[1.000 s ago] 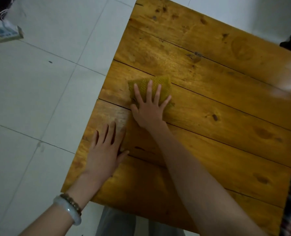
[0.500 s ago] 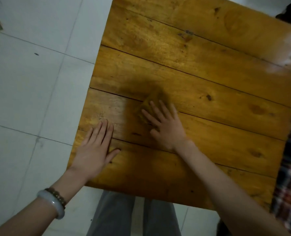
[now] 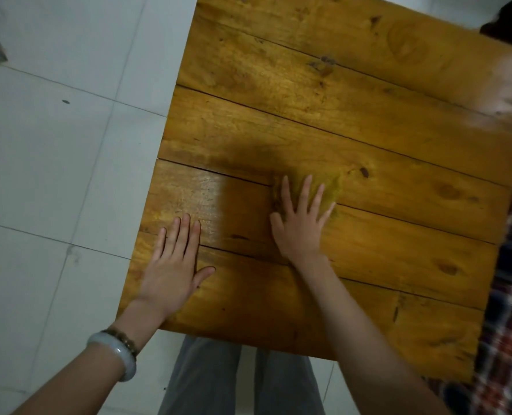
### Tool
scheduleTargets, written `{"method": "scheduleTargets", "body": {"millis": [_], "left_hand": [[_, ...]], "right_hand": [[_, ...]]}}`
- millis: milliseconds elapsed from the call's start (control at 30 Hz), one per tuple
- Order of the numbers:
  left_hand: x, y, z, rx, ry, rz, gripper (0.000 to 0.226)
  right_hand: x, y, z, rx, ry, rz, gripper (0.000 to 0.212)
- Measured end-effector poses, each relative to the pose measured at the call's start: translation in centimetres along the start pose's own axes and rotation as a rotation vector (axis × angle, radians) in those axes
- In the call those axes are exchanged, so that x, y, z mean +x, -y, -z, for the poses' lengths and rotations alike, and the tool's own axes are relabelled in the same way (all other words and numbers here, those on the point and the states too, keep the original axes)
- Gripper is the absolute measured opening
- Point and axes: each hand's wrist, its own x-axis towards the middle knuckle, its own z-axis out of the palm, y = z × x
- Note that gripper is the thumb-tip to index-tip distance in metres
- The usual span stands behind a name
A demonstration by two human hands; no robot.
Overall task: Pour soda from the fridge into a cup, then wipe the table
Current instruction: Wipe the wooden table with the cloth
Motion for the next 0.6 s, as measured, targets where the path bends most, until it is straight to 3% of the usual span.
{"method": "scheduleTargets", "body": {"millis": [267, 433, 600], "left_hand": [[0.1, 0.0, -0.1, -0.012, -0.006, 0.005, 0.088], [-0.1, 0.1, 0.0, -0.029, -0.025, 0.006, 0.089], [-0.1, -0.4, 0.9, -0.087, -0.04, 0.041, 0.09]], "right_hand": [[4.4, 12.0, 0.5, -0.061, -0.044, 0.361, 0.062], [2.3, 5.4, -0.5, -0.192, -0.07, 0.601, 0.062], [0.6, -6.1, -0.3, -0.162, -0.146, 0.453, 0.062]]}}
